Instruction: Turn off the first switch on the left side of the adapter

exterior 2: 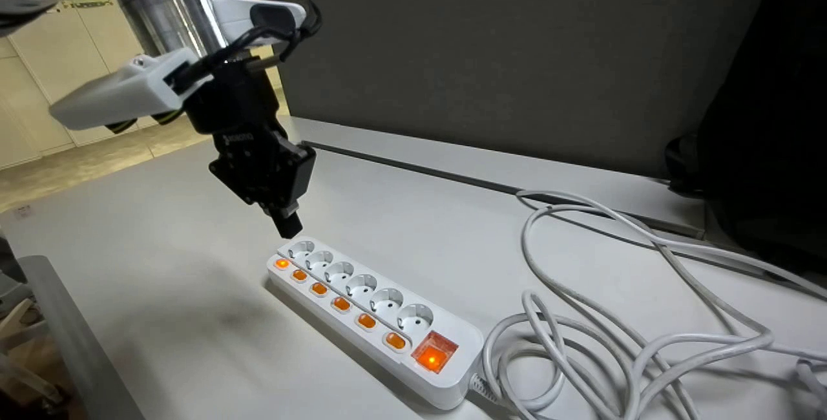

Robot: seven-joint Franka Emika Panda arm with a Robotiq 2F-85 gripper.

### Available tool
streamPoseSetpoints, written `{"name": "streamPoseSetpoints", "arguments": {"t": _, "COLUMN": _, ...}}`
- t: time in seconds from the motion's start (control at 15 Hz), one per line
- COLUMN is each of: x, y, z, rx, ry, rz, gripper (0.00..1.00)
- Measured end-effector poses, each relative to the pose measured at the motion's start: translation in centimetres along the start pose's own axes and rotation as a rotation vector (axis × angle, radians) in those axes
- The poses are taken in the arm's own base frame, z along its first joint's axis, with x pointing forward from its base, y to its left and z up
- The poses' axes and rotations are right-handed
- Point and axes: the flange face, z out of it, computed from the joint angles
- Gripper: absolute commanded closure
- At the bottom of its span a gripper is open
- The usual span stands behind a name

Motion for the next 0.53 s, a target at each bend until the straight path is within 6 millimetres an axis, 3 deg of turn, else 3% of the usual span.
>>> {"name": "streamPoseSetpoints", "arguments": {"t": 0.53, "x": -0.15, "y": -0.09, "z": 0.13, "rx": 0.005, "ry": -0.017, "rz": 0.008, "gripper": 1.0}}
